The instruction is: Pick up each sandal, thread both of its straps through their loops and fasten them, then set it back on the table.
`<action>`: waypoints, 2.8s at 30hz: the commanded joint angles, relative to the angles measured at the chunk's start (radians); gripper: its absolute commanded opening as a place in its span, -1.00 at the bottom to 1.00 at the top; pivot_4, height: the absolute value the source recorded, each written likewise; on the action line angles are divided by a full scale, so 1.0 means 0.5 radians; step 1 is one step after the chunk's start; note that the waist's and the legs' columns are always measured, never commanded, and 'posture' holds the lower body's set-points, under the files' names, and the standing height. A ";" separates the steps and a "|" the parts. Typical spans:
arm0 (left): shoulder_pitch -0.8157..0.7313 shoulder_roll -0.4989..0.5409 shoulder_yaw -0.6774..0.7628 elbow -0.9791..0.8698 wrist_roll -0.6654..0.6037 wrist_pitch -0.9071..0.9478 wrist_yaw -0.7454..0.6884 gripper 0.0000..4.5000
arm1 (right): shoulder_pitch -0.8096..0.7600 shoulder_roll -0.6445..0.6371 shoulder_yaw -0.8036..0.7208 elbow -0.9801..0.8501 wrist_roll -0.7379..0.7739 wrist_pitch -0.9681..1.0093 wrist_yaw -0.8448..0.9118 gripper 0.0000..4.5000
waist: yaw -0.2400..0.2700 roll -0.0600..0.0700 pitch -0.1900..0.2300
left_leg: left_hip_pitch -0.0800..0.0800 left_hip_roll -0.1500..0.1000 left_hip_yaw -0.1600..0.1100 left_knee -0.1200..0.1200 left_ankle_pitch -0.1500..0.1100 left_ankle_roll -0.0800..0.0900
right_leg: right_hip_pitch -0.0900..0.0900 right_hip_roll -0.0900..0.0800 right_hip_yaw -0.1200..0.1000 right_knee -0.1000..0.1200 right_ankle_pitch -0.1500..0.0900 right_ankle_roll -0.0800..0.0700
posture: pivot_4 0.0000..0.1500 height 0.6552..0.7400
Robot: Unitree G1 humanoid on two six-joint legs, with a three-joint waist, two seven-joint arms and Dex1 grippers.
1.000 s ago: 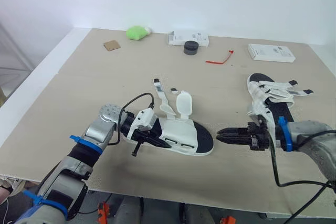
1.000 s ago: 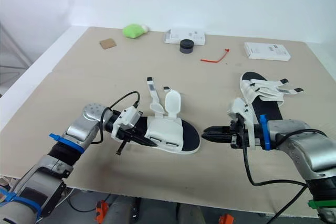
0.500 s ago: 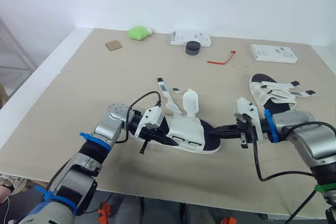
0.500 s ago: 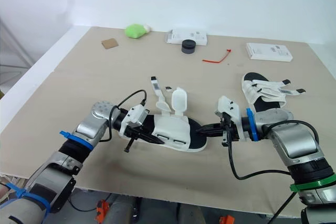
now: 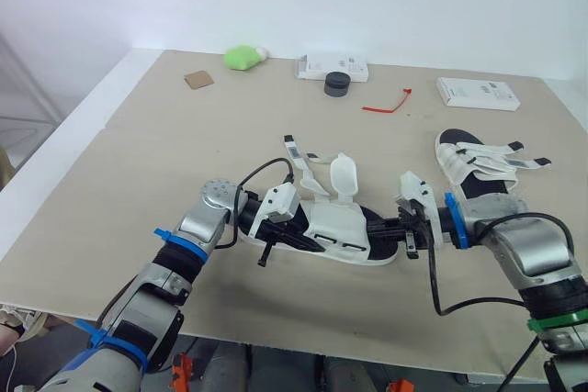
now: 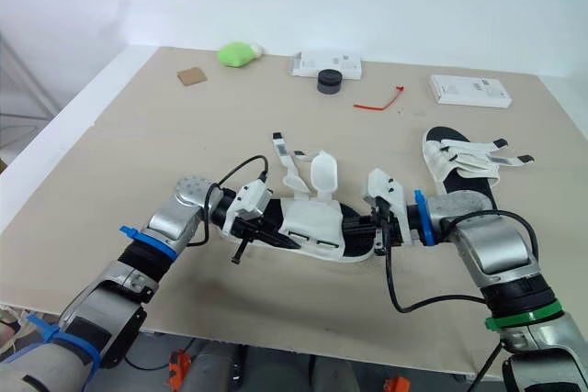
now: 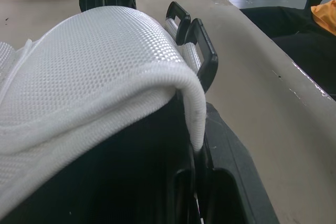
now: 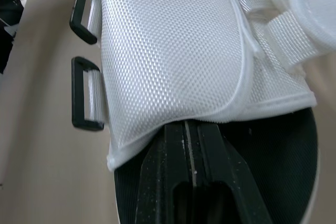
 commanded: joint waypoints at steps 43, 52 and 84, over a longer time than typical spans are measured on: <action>0.183 -0.018 0.016 -0.218 -0.013 0.122 0.028 -1.00 | -0.097 0.250 0.131 0.220 -0.163 -0.038 0.135 -0.98 | -0.053 -0.007 -0.049 | 0.029 0.003 0.001 -0.015 -0.004 -0.005 | 0.015 0.001 0.000 0.000 -0.012 -0.008 | 1.00 1.00; 0.186 -0.019 0.019 -0.215 -0.011 0.120 0.026 -1.00 | -0.075 0.253 0.432 0.448 -0.631 -0.343 0.008 -0.98 | -0.060 -0.009 -0.050 | 0.034 0.004 0.002 -0.016 -0.005 -0.007 | 0.015 0.001 0.000 0.000 -0.012 -0.008 | 1.00 1.00; 0.306 0.258 0.178 -0.617 -0.176 0.382 0.065 0.98 | -0.119 0.309 0.401 0.538 -0.603 -0.361 0.068 -1.00 | -0.083 -0.025 -0.065 | 0.042 0.019 0.004 -0.023 -0.009 -0.013 | 0.009 0.003 -0.006 0.000 -0.007 -0.018 | 1.00 1.00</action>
